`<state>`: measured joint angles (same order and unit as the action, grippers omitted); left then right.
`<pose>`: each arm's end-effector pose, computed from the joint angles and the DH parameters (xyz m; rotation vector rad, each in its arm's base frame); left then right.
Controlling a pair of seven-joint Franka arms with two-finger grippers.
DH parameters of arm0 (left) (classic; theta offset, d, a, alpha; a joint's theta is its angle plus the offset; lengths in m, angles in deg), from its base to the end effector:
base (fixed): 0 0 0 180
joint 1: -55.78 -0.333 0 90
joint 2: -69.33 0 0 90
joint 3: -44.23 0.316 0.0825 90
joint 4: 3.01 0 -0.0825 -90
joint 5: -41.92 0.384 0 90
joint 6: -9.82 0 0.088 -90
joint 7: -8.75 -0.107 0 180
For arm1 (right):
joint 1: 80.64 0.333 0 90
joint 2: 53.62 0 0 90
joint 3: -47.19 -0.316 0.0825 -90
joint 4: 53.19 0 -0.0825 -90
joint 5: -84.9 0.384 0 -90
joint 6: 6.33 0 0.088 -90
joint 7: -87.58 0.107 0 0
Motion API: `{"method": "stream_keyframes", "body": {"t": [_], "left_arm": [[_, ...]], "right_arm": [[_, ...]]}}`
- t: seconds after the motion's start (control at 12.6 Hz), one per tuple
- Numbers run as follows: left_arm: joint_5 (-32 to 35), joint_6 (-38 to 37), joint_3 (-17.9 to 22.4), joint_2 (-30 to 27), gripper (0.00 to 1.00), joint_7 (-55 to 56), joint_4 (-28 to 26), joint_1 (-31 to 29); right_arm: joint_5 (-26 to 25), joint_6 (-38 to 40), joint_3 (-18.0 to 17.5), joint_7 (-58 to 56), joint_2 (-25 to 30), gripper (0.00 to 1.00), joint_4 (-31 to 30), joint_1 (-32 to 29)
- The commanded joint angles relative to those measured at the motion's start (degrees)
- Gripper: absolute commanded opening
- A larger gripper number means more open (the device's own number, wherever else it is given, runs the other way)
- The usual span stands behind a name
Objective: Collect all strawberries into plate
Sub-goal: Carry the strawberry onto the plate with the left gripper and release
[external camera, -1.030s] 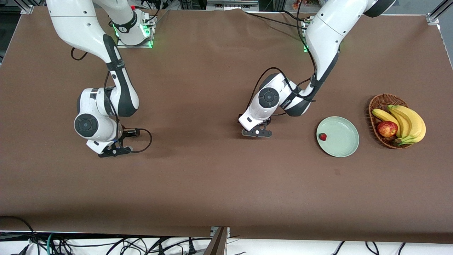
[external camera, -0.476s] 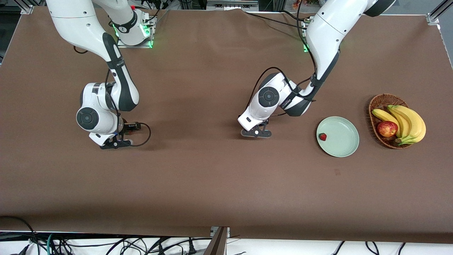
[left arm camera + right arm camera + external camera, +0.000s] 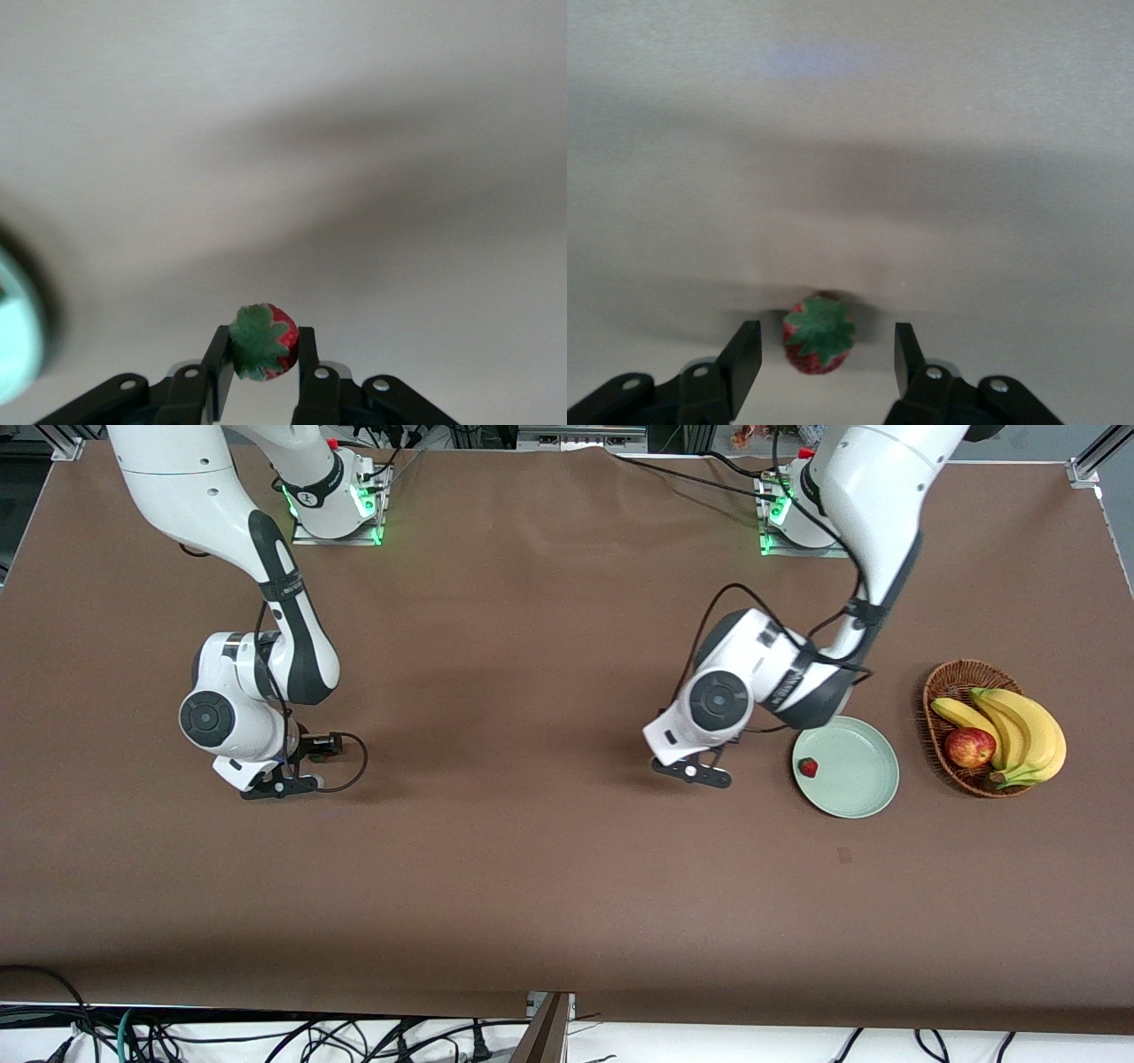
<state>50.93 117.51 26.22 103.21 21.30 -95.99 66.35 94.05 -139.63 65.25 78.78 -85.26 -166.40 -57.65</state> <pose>0.5876 -0.2815 0.2697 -2.9972 0.4946 0.4540 0.5908 0.0557 0.1847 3.0674 0.2303 -0.2606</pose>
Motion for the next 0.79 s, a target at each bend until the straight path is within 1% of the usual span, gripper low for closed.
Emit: {"method": "stream_keyframes", "body": {"t": [0.0, 0.08, 0.16, 0.24, 0.32, 0.4, 0.48, 0.55, 0.63, 0.71], "left_arm": [[1.1, -2.7, -0.6, -1.3, 0.01, -17.9, -0.4, -6.9], [1.1, -3.0, -0.7, -1.3, 0.02, -26.7, -0.8, -9.8], [1.1, -3.1, -0.5, -1.1, 0.05, -34.4, -1.0, -12.3], [1.5, -3.0, -0.4, -0.8, 0.09, -41.1, -1.1, -15.3], [2.3, -2.7, -0.4, -0.5, 0.09, -47.2, -1.3, -18.4], [2.3, -2.2, -0.4, -0.2, 0.10, -51.3, -2.0, -19.5], [2.8, -0.6, -0.4, 0.0, 0.10, -53.6, -3.1, -21.2], [2.9, 0.8, -0.4, 0.1, 0.15, -54.6, -4.0, -21.9], [3.0, 1.4, -0.4, 0.4, 0.18, -55.4, -4.3, -21.8], [3.0, 1.7, -0.4, 0.9, 0.21, -55.9, -4.3, -22.1]], "right_arm": [[1.5, -1.3, -0.4, -1.8, 0.8, 0.60, -1.6, -0.8], [1.7, -1.3, -0.5, -1.8, 0.7, 0.57, -1.5, -0.8], [3.1, -1.3, -0.5, -2.0, 0.6, 0.52, -1.5, -0.8], [3.8, -1.3, -0.6, -2.1, 0.6, 0.45, -1.6, -0.8], [3.9, -1.3, -0.6, -2.1, 0.6, 0.34, -1.6, -0.8], [3.9, -1.3, -0.7, -2.0, 0.6, 0.24, -1.5, -0.8], [3.9, -1.3, -0.7, -2.0, 0.6, 0.17, -1.4, -0.8], [3.9, -1.3, -0.7, -1.9, 0.6, 0.15, -1.1, -0.7], [4.0, -1.0, -0.8, -1.4, 0.6, 0.15, -0.3, -0.4], [4.5, -0.4, -1.8, -0.7, 0.7, 0.15, 1.7, -0.1]]}}
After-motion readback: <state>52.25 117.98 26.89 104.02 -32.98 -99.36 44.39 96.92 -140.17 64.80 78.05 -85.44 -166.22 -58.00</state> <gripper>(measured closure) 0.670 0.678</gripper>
